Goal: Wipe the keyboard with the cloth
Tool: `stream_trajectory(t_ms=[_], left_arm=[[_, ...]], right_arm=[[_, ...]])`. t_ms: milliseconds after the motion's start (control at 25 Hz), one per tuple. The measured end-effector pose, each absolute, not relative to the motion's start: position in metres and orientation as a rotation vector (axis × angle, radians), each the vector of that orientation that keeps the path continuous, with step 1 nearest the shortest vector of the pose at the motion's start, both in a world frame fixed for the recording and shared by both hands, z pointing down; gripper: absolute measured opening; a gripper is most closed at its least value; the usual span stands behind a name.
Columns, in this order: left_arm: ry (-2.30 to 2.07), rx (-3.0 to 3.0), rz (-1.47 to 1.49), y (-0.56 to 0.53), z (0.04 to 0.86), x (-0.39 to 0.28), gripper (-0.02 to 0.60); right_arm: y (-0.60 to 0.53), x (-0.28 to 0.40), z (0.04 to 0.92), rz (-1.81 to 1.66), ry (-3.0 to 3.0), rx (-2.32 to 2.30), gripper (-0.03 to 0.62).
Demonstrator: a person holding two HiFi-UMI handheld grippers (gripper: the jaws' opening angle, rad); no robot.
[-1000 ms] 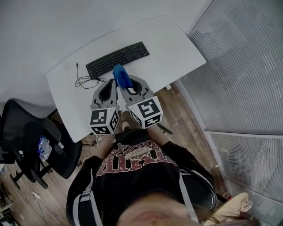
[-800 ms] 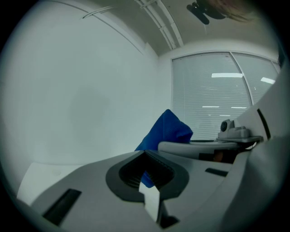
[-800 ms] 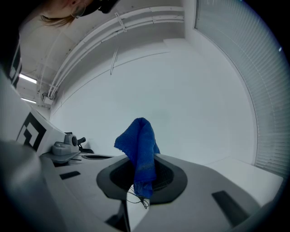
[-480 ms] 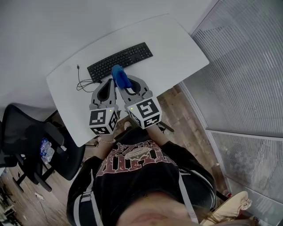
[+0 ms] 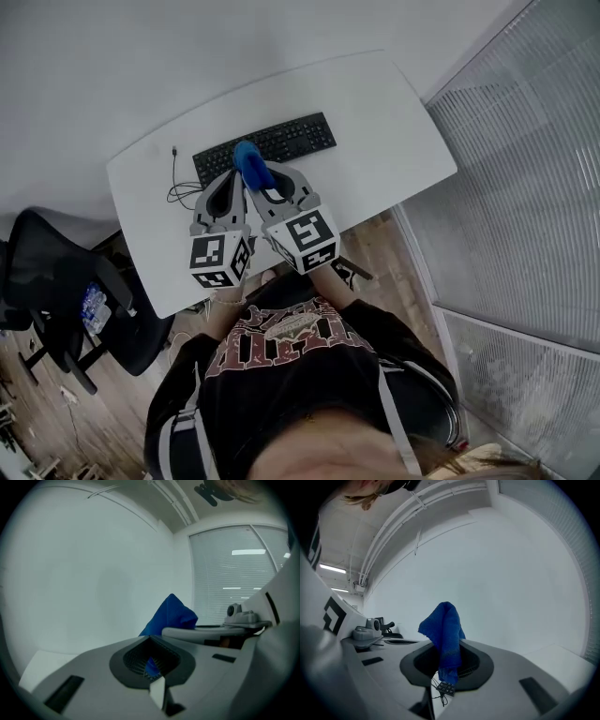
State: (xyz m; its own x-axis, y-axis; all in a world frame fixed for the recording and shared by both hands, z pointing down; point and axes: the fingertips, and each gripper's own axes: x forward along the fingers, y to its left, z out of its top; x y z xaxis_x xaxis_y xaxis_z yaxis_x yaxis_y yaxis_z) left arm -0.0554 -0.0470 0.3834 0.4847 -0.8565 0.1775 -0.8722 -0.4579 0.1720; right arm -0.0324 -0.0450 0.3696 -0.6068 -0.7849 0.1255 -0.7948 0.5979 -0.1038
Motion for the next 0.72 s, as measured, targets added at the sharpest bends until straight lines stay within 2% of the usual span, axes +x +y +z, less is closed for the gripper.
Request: stream_trajectory(t_ms=[720], left_arm=[[-1.792, 2.255, 0.110, -0.090, 0.404, -0.040, 0.031]], right_arm=[[-0.100, -0.017, 0.386, 0.236, -2.875, 0.969, 0.064]])
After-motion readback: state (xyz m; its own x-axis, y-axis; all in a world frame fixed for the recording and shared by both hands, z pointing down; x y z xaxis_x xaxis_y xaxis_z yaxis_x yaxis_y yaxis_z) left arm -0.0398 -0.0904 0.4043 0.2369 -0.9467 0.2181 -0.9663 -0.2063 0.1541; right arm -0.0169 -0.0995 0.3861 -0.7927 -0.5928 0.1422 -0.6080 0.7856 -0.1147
